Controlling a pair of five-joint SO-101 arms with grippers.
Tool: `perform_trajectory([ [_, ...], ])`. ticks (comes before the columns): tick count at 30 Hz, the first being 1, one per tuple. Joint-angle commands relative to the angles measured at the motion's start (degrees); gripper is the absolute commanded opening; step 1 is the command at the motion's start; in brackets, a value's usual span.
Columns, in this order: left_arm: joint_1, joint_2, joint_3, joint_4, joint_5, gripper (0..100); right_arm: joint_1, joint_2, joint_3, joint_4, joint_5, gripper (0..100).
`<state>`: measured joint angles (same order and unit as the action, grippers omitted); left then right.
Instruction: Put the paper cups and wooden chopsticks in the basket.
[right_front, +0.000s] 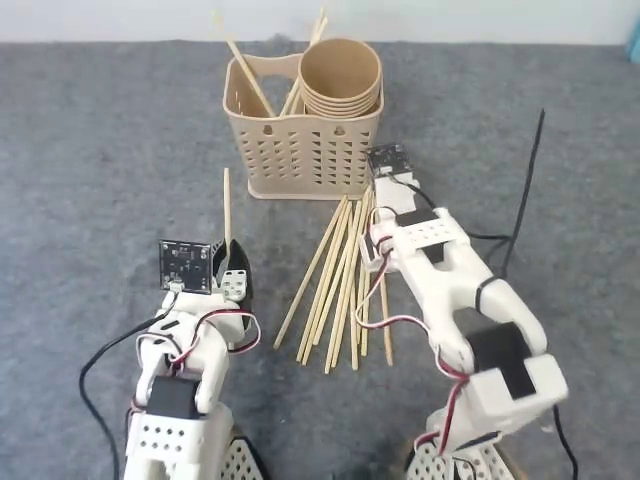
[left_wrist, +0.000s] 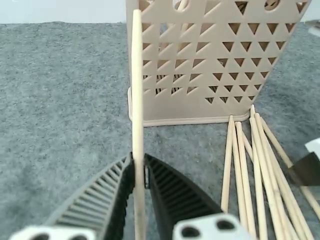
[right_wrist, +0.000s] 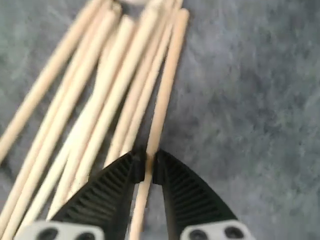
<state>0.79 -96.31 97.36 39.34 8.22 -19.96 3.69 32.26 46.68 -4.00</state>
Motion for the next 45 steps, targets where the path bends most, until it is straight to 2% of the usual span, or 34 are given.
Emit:
perform_trajectory([
  [1, -0.26, -1.05, -0.40, 0.09, 0.09, 1, -0.57, -12.26, -2.20, 6.11, -1.58, 0.8],
  [10, -0.26, -1.14, -0.40, 0.09, 0.09, 1, -0.66, -38.29, -2.11, 19.65, -1.76, 0.8],
  [15, -0.26, -1.23, -0.40, 0.09, 0.09, 1, -0.75, -51.30, -2.29, 19.47, -1.76, 0.8],
  [19, -0.26, -1.32, -0.40, 0.09, 0.09, 1, -1.01, -57.54, -2.11, 11.03, -1.41, 0.8],
  [24, -0.26, -1.32, -0.40, 0.09, 0.09, 1, -1.10, -57.01, -2.20, -2.07, -1.32, 0.8],
  [32, -0.35, -1.32, -0.40, 0.00, 0.09, 1, -1.27, -46.64, -2.29, -33.10, -1.76, 0.8],
  [38, -2.46, -1.32, -0.40, -1.41, 0.09, 1, -5.76, -36.18, -3.25, -52.53, -1.41, 0.9],
  [41, -2.73, -1.05, -0.40, -2.29, 0.09, 1, -7.87, -28.79, -8.26, -57.71, -1.32, 0.9],
  [45, -2.73, -0.97, -0.40, -2.29, 0.09, 1, -8.75, -15.78, -23.12, -57.89, -1.32, 0.9],
])
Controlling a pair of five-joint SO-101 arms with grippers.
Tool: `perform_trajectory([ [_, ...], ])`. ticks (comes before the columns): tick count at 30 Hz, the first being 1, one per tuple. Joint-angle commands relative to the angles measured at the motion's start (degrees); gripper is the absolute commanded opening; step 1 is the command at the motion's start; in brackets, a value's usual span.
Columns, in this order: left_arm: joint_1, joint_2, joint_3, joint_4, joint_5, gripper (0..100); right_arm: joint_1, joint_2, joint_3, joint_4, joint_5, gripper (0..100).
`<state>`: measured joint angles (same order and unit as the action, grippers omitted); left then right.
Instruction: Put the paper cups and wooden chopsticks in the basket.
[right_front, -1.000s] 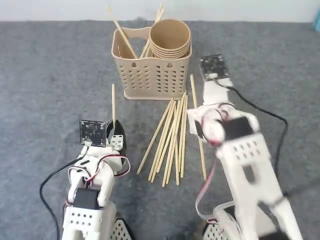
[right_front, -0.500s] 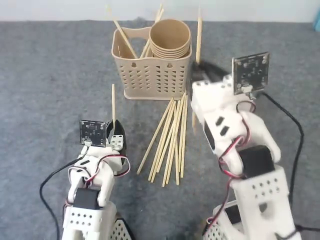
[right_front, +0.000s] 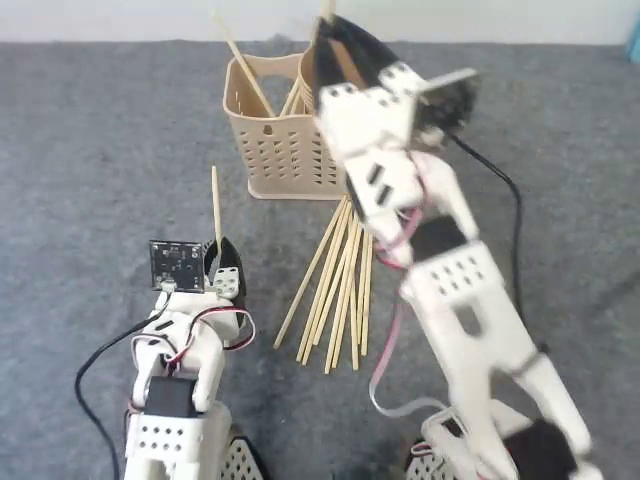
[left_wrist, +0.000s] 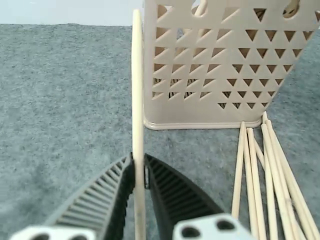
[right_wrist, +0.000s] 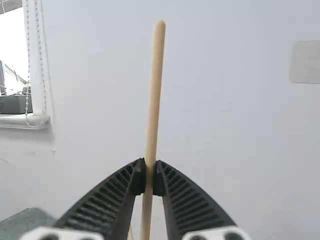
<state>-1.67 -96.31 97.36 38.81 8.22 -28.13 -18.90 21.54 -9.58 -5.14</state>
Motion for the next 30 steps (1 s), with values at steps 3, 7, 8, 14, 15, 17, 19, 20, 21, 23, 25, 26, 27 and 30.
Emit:
perform_trajectory([
  [3, -0.26, -0.97, -0.40, -1.76, 0.09, 1, -0.57, 16.22, -25.41, 1.98, -0.18, 0.9],
  [7, -0.26, -0.97, -0.40, -1.85, 0.09, 1, -0.57, 26.24, -38.07, 8.04, -0.44, 0.9],
  [8, -0.26, -0.97, -0.40, -1.85, 0.09, 1, -0.48, 28.26, -39.74, 8.57, -0.44, 0.9],
  [14, -0.26, -0.97, -0.40, -2.99, 0.09, 1, 1.27, 34.59, -40.88, 9.36, -0.35, 0.9],
  [15, -0.26, -0.97, -0.40, -2.99, 0.09, 1, 1.36, 34.59, -39.91, 9.36, -0.35, 1.0],
  [17, -0.26, -0.97, -0.40, -2.99, 0.09, 1, 1.80, 33.80, -36.84, 9.36, -0.35, 1.1],
  [19, -0.26, -0.97, -0.40, -2.99, 0.09, 1, 1.89, 32.22, -32.97, 9.36, -0.35, 2.6],
  [20, -0.26, -0.97, -0.40, -2.99, 0.09, 1, 1.80, 31.16, -30.77, 9.36, -0.44, 5.3],
  [21, -0.26, -0.97, -0.40, -2.99, 0.09, 1, 1.80, 30.11, -28.57, 9.36, -0.44, 8.5],
  [23, -0.26, -0.97, -0.40, -2.99, 0.09, 1, 1.63, 27.82, -24.53, 9.27, -0.44, 14.0],
  [25, -0.26, -0.97, -0.40, -2.99, 0.09, 1, 1.36, 25.36, -21.27, 9.27, -0.44, 15.2],
  [26, -0.26, -0.97, -0.40, -2.99, 0.09, 1, 1.36, 23.87, -19.69, 9.27, -0.44, 14.5],
  [27, -0.26, -0.97, -0.40, -2.99, 0.09, 1, 1.45, 22.29, -18.02, 9.27, -0.44, 13.4],
  [30, -0.26, -0.97, -0.40, -2.99, 0.09, 1, 1.54, 15.69, -11.87, 9.27, -0.44, 9.0],
])
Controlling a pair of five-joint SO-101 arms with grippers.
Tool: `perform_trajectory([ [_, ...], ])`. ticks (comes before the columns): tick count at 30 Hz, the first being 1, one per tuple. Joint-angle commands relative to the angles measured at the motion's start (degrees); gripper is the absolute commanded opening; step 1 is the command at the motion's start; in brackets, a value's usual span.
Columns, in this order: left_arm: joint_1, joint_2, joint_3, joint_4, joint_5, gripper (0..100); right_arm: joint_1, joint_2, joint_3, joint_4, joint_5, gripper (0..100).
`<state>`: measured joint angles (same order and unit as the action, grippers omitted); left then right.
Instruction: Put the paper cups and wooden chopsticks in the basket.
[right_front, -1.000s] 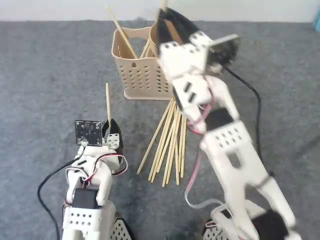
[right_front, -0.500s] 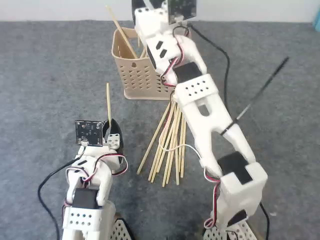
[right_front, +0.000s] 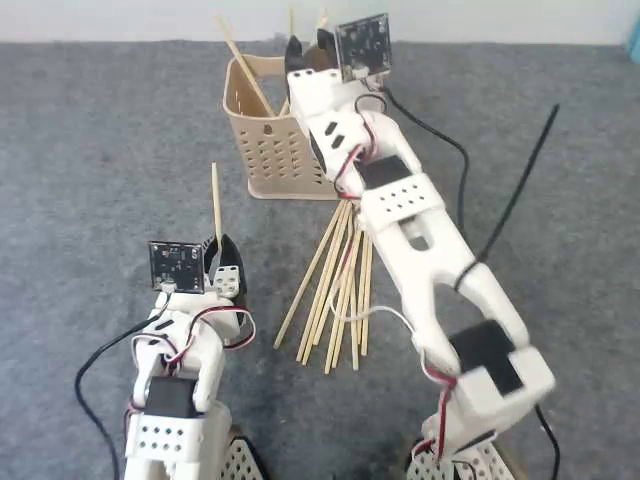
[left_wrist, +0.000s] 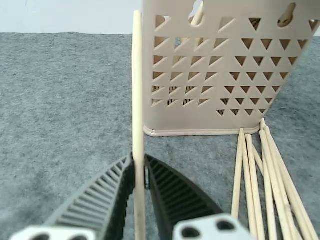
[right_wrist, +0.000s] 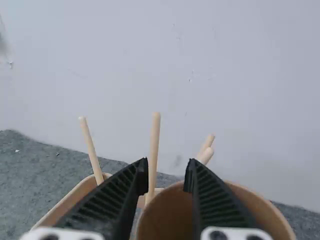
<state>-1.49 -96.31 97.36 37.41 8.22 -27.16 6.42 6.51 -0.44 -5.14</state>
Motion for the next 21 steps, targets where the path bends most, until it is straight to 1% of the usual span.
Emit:
perform_trajectory([
  [1, -0.44, -0.97, -0.40, -1.58, 0.09, 1, 0.57, -12.44, 5.71, 0.22, -0.44, 6.9],
  [5, -0.44, -0.97, -0.40, -1.58, 0.00, 1, 0.66, -25.63, 18.20, 0.22, -0.26, 0.5],
  [7, -0.44, -0.97, -0.40, -1.58, 0.00, 1, 0.66, -33.19, 25.32, 0.40, -0.18, 1.1],
  [9, -0.44, -0.97, -0.40, -1.58, 0.00, 1, 0.66, -40.66, 31.82, 3.30, -0.18, 1.3],
  [12, -0.44, -0.97, -0.40, -1.58, 0.00, 1, 1.01, -50.59, 39.21, 12.09, -0.26, 1.3],
  [16, -0.44, -0.97, -0.40, -1.58, 0.00, 1, 4.44, -61.05, 46.24, 25.45, -0.53, 1.3],
  [21, -0.44, -0.97, -0.40, -1.58, 0.00, 1, 10.42, -64.84, 52.31, 41.19, -0.18, 1.3],
])
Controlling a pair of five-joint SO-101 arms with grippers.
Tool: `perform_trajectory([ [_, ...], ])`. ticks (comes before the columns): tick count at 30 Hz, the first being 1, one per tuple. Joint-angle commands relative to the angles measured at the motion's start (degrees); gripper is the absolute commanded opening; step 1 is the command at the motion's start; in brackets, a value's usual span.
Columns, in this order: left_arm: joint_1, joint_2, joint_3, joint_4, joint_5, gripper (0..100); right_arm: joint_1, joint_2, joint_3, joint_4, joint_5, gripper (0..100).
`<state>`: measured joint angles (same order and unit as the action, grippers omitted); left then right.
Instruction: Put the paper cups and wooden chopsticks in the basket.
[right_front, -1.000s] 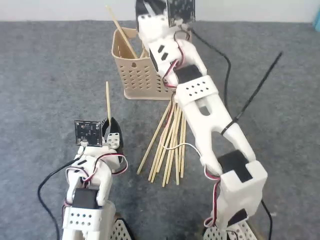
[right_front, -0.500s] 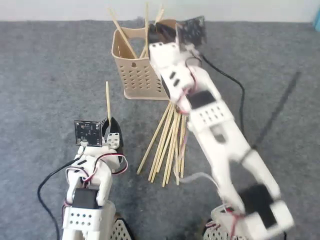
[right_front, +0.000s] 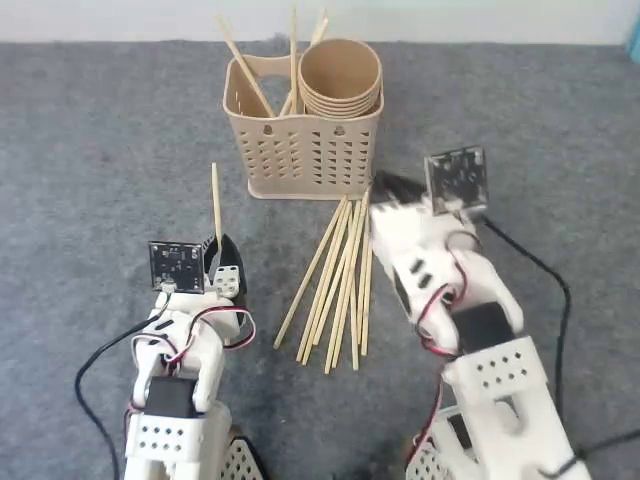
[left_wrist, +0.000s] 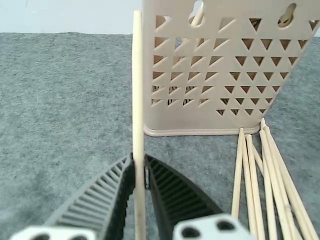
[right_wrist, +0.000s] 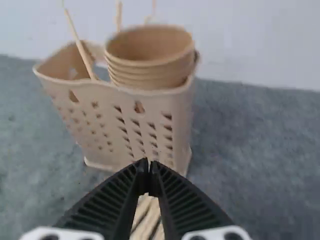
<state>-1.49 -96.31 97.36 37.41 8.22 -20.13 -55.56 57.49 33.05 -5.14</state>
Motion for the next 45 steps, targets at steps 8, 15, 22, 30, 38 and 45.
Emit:
perform_trajectory([
  [8, -0.53, -1.32, -0.40, -7.38, 0.44, 1, 7.78, -1.19, 16.00, 11.30, 6.68, 1.3],
  [15, -0.53, -1.41, -0.40, -25.32, 0.00, 1, 7.87, -1.36, 24.18, 8.75, 6.77, 1.3],
  [22, 0.26, -0.88, -1.71, -52.13, 0.09, 1, 7.87, -1.36, 24.62, 7.87, 6.77, 1.3],
  [30, 10.29, -0.26, -12.97, -47.74, -5.71, 1, 7.87, -1.36, 24.62, 7.87, 6.77, 1.2],
  [38, 11.69, 26.99, -30.02, -59.87, -5.89, 1, 7.87, -1.36, 24.62, 7.87, 6.77, 1.2],
  [45, 8.79, 56.35, -49.10, -69.63, -5.63, 1, 7.87, -1.36, 24.62, 7.52, 6.86, 1.2],
])
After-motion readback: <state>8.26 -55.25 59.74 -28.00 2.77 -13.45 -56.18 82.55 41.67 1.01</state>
